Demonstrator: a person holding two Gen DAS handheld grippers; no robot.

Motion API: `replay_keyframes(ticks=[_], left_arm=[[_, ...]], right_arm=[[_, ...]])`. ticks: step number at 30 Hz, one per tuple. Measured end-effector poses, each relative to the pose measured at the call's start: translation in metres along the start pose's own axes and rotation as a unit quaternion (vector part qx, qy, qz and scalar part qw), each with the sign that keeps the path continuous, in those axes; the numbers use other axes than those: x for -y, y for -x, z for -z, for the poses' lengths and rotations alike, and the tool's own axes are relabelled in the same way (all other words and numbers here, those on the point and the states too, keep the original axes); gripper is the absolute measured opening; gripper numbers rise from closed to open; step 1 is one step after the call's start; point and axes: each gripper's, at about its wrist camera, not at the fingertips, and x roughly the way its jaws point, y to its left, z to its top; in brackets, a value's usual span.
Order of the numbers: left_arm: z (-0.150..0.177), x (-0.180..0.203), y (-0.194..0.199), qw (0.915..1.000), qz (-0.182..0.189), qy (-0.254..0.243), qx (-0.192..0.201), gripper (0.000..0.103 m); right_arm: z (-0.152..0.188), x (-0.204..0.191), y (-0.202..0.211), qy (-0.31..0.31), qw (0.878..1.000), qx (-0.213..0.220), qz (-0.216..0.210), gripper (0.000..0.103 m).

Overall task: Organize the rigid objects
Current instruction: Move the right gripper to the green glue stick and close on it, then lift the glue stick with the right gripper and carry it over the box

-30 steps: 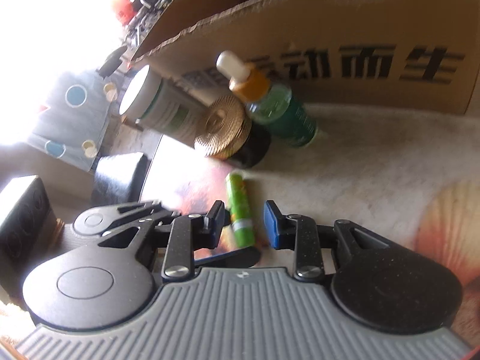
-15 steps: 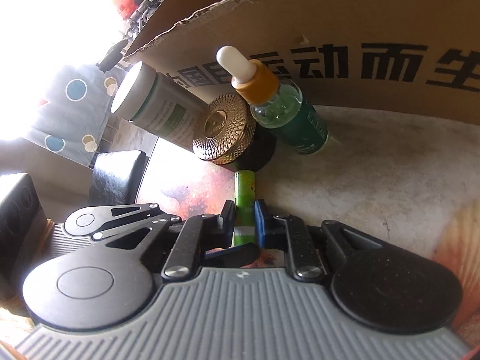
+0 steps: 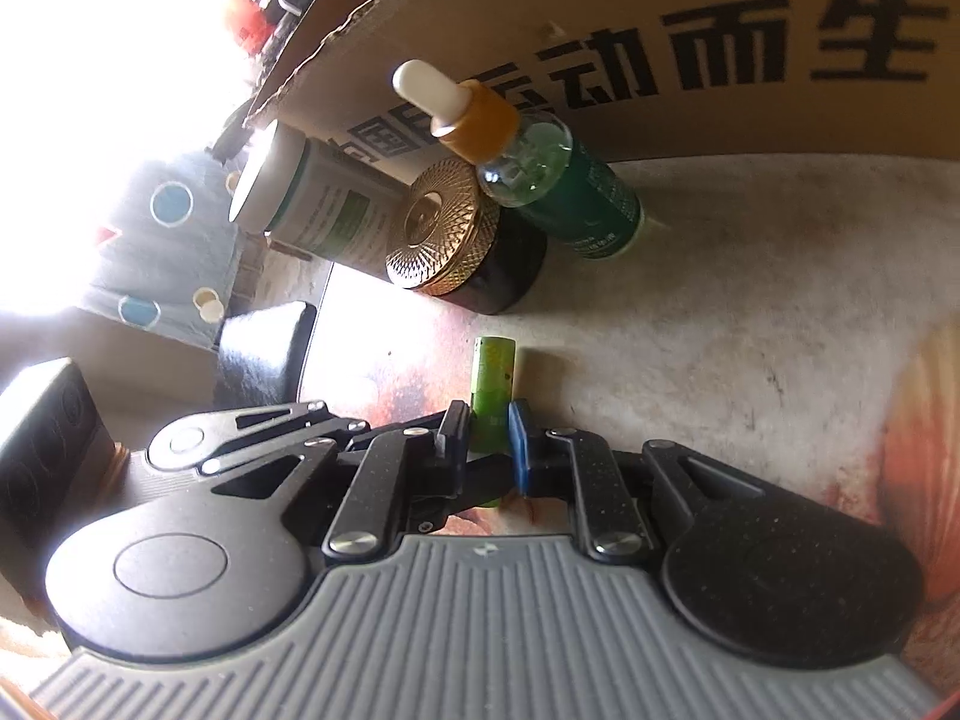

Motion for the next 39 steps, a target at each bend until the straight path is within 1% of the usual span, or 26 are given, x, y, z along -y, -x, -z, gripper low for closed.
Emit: replay_keyframes(ticks=[4, 8, 15, 17, 21, 24, 27, 29, 32, 34, 36, 39], left_arm=[[0.003, 0.005, 0.004, 1.0, -0.003, -0.008, 0.003, 0.022], [0.004, 0.014, 0.012, 0.9996, -0.009, -0.02, 0.017, 0.022], [-0.005, 0.027, 0.041, 0.9975, -0.014, -0.038, 0.058, 0.022], [-0.016, 0.034, 0.056, 0.9955, -0.016, -0.05, 0.079, 0.022], [-0.045, 0.044, 0.082, 0.9899, -0.02, -0.07, 0.122, 0.022], [-0.075, 0.051, 0.096, 0.9846, -0.023, -0.082, 0.152, 0.022], [-0.108, 0.054, 0.097, 0.9824, -0.023, -0.084, 0.165, 0.022], [-0.131, 0.051, 0.088, 0.9851, -0.016, -0.071, 0.156, 0.022], [-0.164, 0.041, 0.059, 0.9909, -0.006, -0.05, 0.124, 0.022], [-0.178, 0.031, 0.038, 0.994, -0.002, -0.038, 0.102, 0.022], [-0.192, 0.021, 0.015, 0.9968, 0.003, -0.021, 0.077, 0.022], [-0.203, 0.007, -0.012, 0.9989, 0.006, -0.001, 0.047, 0.022]], right_arm=[[0.007, 0.003, 0.002, -0.009, 1.0, 0.017, -0.007, 0.014], [0.017, 0.001, 0.007, -0.008, 1.0, 0.028, -0.009, 0.014], [0.025, -0.016, 0.035, 0.01, 0.998, 0.065, -0.016, 0.014], [0.025, -0.027, 0.048, 0.023, 0.996, 0.083, -0.017, 0.014], [0.012, -0.051, 0.085, 0.057, 0.99, 0.126, -0.017, 0.014], [-0.006, -0.069, 0.114, 0.09, 0.982, 0.163, -0.016, 0.014], [-0.032, -0.083, 0.139, 0.115, 0.975, 0.188, -0.009, 0.014], [-0.053, -0.088, 0.151, 0.13, 0.972, 0.194, 0.002, 0.014], [-0.088, -0.083, 0.154, 0.129, 0.975, 0.181, 0.015, 0.014], [-0.114, -0.074, 0.147, 0.118, 0.979, 0.162, 0.025, 0.014], [-0.139, -0.062, 0.132, 0.107, 0.984, 0.139, 0.038, 0.014], [-0.169, -0.045, 0.109, 0.09, 0.989, 0.107, 0.054, 0.014]])
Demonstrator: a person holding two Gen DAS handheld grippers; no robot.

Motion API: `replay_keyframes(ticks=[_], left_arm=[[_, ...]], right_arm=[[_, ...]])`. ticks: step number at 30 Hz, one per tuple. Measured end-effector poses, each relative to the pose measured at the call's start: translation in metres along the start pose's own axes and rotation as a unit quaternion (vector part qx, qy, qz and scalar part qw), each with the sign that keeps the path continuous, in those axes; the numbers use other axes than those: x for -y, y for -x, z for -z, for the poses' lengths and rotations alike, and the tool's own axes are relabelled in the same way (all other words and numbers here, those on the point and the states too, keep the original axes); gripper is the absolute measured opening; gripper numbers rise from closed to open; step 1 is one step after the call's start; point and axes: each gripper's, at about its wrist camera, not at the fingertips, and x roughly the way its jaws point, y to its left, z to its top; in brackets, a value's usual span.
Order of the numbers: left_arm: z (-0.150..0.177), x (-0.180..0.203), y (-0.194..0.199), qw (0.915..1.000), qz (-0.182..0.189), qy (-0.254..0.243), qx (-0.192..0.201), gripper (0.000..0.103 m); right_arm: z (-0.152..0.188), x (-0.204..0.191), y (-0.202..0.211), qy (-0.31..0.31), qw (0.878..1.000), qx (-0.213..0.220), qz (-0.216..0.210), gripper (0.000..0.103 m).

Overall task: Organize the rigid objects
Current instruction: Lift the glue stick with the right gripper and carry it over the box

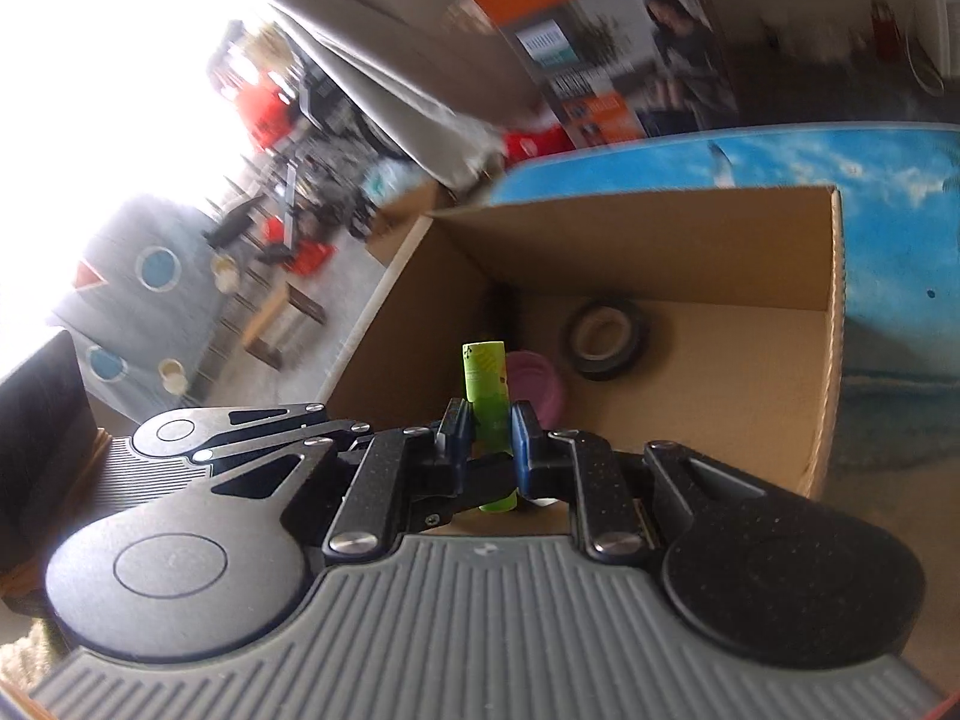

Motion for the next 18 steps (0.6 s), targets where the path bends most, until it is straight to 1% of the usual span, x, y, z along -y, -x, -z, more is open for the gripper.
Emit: replay_keyframes(ticks=[2, 5, 9, 14, 15, 16, 18], left_arm=[[-0.011, -0.009, -0.021, 0.9997, 0.004, 0.016, -0.021, 0.021], [-0.022, -0.023, -0.043, 0.9982, 0.011, 0.035, -0.046, 0.021], [-0.033, -0.03, -0.064, 0.9965, 0.012, 0.049, -0.068, 0.02], [-0.044, -0.036, -0.085, 0.9942, 0.012, 0.072, -0.078, 0.02], [-0.045, -0.037, -0.088, 0.994, 0.014, 0.074, -0.08, 0.021], [-0.047, -0.037, -0.092, 0.9935, 0.016, 0.077, -0.082, 0.024], [-0.047, -0.038, -0.093, 0.9935, 0.014, 0.077, -0.082, 0.027]], right_arm=[[-0.015, 0.012, -0.019, -0.01, 1.0, -0.022, 0.008, 0.014], [-0.03, 0.024, -0.044, -0.015, 0.999, -0.045, 0.024, 0.014], [-0.049, 0.034, -0.066, -0.009, 0.996, -0.067, 0.051, 0.014], [-0.069, 0.042, -0.086, 0.0, 0.994, -0.078, 0.08, 0.015], [-0.072, 0.044, -0.09, -0.003, 0.993, -0.078, 0.083, 0.015], [-0.072, 0.048, -0.09, -0.004, 0.993, -0.078, 0.084, 0.015], [-0.071, 0.052, -0.093, -0.006, 0.993, -0.077, 0.084, 0.016]])
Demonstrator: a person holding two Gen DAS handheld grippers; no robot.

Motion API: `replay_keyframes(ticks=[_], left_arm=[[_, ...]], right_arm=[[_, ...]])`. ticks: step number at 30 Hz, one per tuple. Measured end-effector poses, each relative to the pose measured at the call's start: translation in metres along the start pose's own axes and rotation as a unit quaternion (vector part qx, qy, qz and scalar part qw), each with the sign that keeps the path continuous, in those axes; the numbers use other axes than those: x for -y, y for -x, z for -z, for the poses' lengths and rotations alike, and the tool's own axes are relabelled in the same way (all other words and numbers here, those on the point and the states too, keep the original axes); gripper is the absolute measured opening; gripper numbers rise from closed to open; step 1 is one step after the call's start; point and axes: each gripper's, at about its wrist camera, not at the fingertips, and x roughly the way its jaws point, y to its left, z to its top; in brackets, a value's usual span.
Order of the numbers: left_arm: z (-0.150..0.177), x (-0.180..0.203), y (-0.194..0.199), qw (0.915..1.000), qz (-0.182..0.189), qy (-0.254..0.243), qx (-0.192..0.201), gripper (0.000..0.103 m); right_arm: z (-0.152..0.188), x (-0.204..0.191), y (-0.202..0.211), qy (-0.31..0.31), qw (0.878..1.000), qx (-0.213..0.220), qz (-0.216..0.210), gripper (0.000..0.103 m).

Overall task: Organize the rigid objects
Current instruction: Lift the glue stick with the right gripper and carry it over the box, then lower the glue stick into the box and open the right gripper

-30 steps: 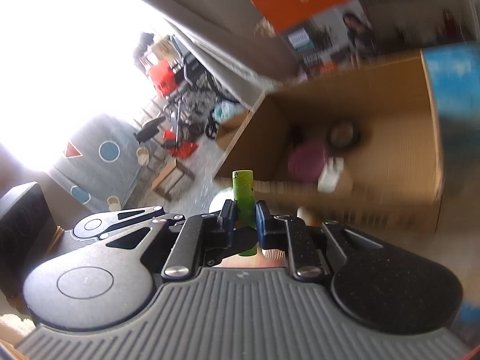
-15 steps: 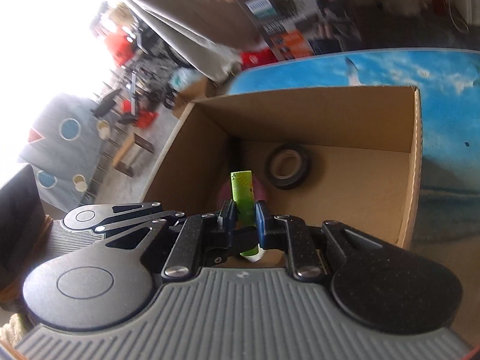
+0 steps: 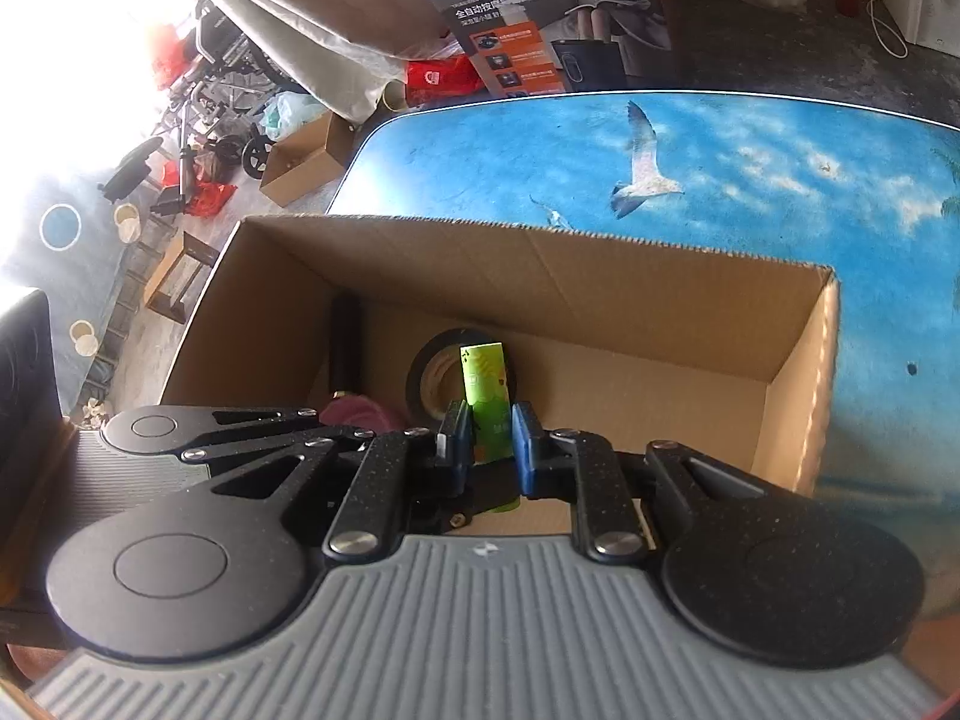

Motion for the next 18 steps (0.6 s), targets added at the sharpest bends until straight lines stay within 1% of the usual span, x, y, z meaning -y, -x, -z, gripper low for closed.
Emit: replay_keyframes(ticks=[2, 3, 10, 14, 17, 18], left_arm=[[0.002, 0.001, 0.001, 0.9999, -0.007, -0.003, 0.007, 0.03], [0.003, 0.002, 0.002, 0.9999, -0.009, -0.005, 0.01, 0.034], [0.008, 0.008, 0.018, 0.9992, -0.022, -0.01, 0.032, 0.04], [0.015, 0.011, 0.042, 0.9985, -0.023, -0.014, 0.048, 0.046], [0.027, 0.018, 0.069, 0.9964, -0.029, -0.029, 0.074, 0.053], [0.031, 0.021, 0.077, 0.9953, -0.032, -0.038, 0.083, 0.057]], right_arm=[[0.001, 0.001, -0.002, 0.0, 1.0, 0.006, -0.004, 0.016], [0.001, 0.002, -0.004, 0.002, 1.0, 0.009, -0.006, 0.016], [0.01, -0.002, 0.007, 0.003, 0.999, 0.033, -0.007, 0.016], [0.018, -0.005, 0.032, -0.003, 0.998, 0.066, -0.019, 0.016], [0.031, -0.012, 0.064, 0.002, 0.994, 0.106, -0.027, 0.016], [0.037, -0.015, 0.077, 0.004, 0.992, 0.121, -0.03, 0.016]])
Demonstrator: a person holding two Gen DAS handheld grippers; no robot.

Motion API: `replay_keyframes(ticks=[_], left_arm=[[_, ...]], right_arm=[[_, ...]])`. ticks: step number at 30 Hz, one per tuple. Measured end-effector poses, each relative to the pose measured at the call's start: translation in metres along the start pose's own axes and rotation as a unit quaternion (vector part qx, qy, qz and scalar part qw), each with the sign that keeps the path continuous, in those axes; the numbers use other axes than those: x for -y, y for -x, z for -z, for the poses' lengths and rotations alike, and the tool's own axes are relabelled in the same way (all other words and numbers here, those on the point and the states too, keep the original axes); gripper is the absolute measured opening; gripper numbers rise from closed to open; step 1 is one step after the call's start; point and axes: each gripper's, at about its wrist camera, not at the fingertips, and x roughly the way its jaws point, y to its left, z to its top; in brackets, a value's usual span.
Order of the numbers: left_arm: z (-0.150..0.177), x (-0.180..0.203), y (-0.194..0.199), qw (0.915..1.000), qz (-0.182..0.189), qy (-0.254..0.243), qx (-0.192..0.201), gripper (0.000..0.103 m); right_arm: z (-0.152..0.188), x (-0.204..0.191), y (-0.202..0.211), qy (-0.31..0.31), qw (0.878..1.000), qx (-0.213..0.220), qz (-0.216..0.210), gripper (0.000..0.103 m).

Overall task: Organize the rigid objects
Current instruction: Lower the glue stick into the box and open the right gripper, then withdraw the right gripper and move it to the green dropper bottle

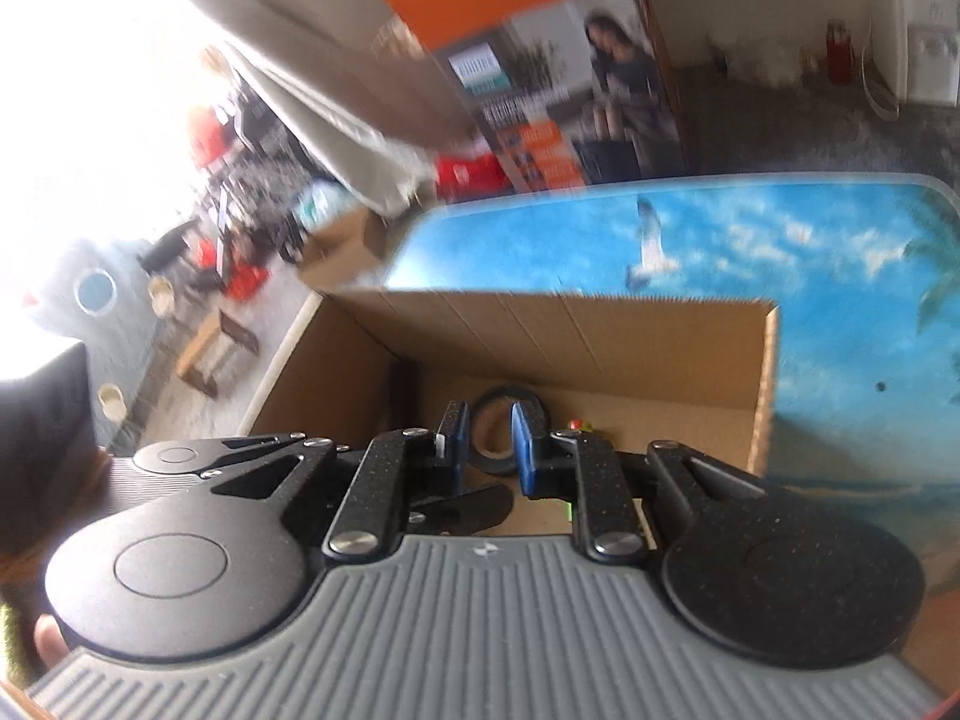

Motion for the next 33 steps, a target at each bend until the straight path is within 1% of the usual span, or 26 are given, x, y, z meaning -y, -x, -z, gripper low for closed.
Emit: replay_keyframes(ticks=[1, 2, 5, 7, 10, 14, 17, 20, 22, 24, 29, 32, 33], left_arm=[[0.004, 0.003, 0.013, 0.9998, 0.001, -0.013, 0.014, 0.063], [0.008, 0.005, 0.024, 0.9995, 0.006, -0.019, 0.025, 0.065], [0.024, 0.011, 0.06, 0.9977, 0.018, -0.031, 0.058, 0.071], [0.037, 0.013, 0.079, 0.9964, 0.022, -0.037, 0.073, 0.08], [0.058, 0.016, 0.101, 0.9951, 0.024, -0.046, 0.084, 0.083], [0.084, 0.012, 0.121, 0.9947, 0.018, -0.046, 0.09, 0.088], [0.106, 0.005, 0.13, 0.9956, 0.009, -0.038, 0.086, 0.088], [0.126, 0.001, 0.134, 0.996, -0.008, -0.037, 0.081, 0.088], [0.139, 0.003, 0.134, 0.9953, -0.027, -0.046, 0.081, 0.089], [0.153, 0.006, 0.133, 0.9947, -0.037, -0.055, 0.079, 0.089], [0.179, 0.022, 0.112, 0.993, -0.045, -0.086, 0.067, 0.089], [0.19, 0.027, 0.099, 0.9912, -0.055, -0.101, 0.065, 0.089], [0.193, 0.028, 0.094, 0.9906, -0.058, -0.104, 0.067, 0.089]], right_arm=[[0.004, -0.004, 0.014, 0.001, 1.0, 0.017, -0.003, 0.017], [0.009, -0.009, 0.03, 0.006, 0.999, 0.037, -0.008, 0.017], [0.028, -0.021, 0.077, 0.016, 0.995, 0.093, -0.018, 0.022], [0.047, -0.028, 0.104, 0.017, 0.992, 0.124, -0.023, 0.025], [0.079, -0.038, 0.136, 0.013, 0.988, 0.152, -0.034, 0.028], [0.12, -0.047, 0.16, 0.009, 0.983, 0.179, -0.035, 0.032], [0.151, -0.05, 0.165, -0.001, 0.982, 0.187, -0.035, 0.035], [0.181, -0.05, 0.162, -0.02, 0.982, 0.181, -0.039, 0.036], [0.198, -0.048, 0.157, -0.036, 0.983, 0.176, -0.04, 0.038], [0.212, -0.048, 0.153, -0.04, 0.984, 0.171, -0.034, 0.038], [0.234, -0.055, 0.141, -0.026, 0.987, 0.16, 0.003, 0.04], [0.239, -0.058, 0.133, -0.016, 0.988, 0.154, 0.023, 0.041], [0.232, -0.059, 0.128, -0.012, 0.988, 0.149, 0.032, 0.042]])
